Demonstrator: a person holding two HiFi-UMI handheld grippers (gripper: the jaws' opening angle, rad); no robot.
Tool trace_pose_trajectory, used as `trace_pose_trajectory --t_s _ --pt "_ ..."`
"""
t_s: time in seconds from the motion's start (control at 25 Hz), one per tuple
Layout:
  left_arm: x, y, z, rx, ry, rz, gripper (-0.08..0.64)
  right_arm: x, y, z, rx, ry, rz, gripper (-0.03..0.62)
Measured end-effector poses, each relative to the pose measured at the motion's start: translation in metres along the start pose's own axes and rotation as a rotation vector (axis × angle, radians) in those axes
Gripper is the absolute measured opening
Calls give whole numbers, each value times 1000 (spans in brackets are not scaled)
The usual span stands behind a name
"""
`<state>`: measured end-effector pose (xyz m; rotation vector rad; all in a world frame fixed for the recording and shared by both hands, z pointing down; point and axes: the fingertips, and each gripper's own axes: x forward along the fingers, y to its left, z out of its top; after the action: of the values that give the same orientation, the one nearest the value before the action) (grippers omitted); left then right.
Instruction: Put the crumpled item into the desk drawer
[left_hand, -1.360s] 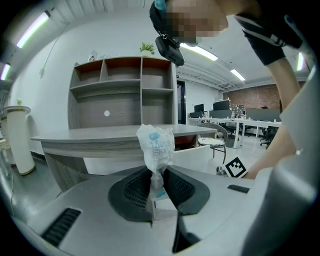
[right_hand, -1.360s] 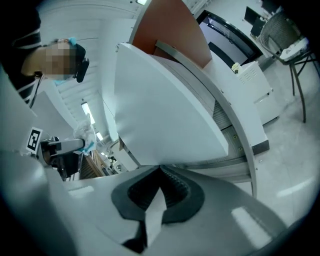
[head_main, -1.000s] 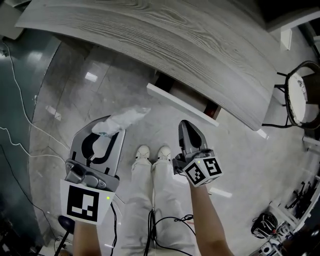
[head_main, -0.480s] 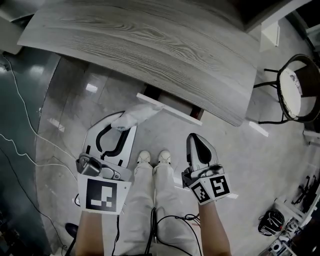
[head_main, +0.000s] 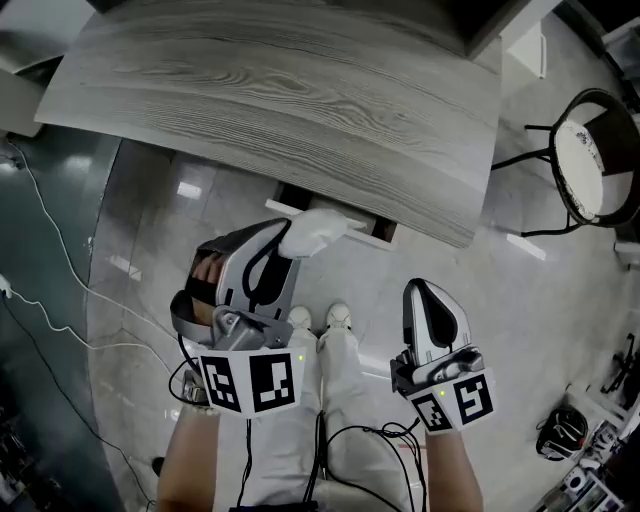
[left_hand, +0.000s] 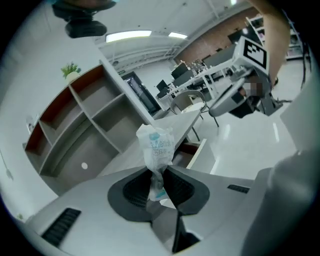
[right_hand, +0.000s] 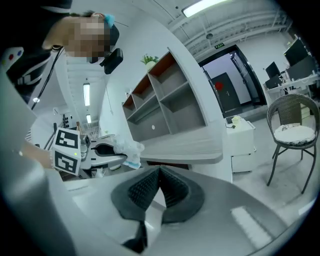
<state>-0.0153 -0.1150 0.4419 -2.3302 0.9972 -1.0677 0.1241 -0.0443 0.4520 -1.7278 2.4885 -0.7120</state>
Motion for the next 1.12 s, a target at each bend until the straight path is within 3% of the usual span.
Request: trace_pose_trajectory --t_s 0.28,0.48,0.76,1.12 --pt "29 -22 1 340 46 1 72 -12 -14 1 19 4 -38 8" --pt "49 -33 -5 490 90 -18 72 -15 -20 -4 34 11 -45 8" --pt "66 -38 -10 536 147 -84 72 -20 -21 -9 41 29 -41 8" --pt "70 -48 -13 468 139 -163 133 -24 -16 -19 40 62 -31 8"
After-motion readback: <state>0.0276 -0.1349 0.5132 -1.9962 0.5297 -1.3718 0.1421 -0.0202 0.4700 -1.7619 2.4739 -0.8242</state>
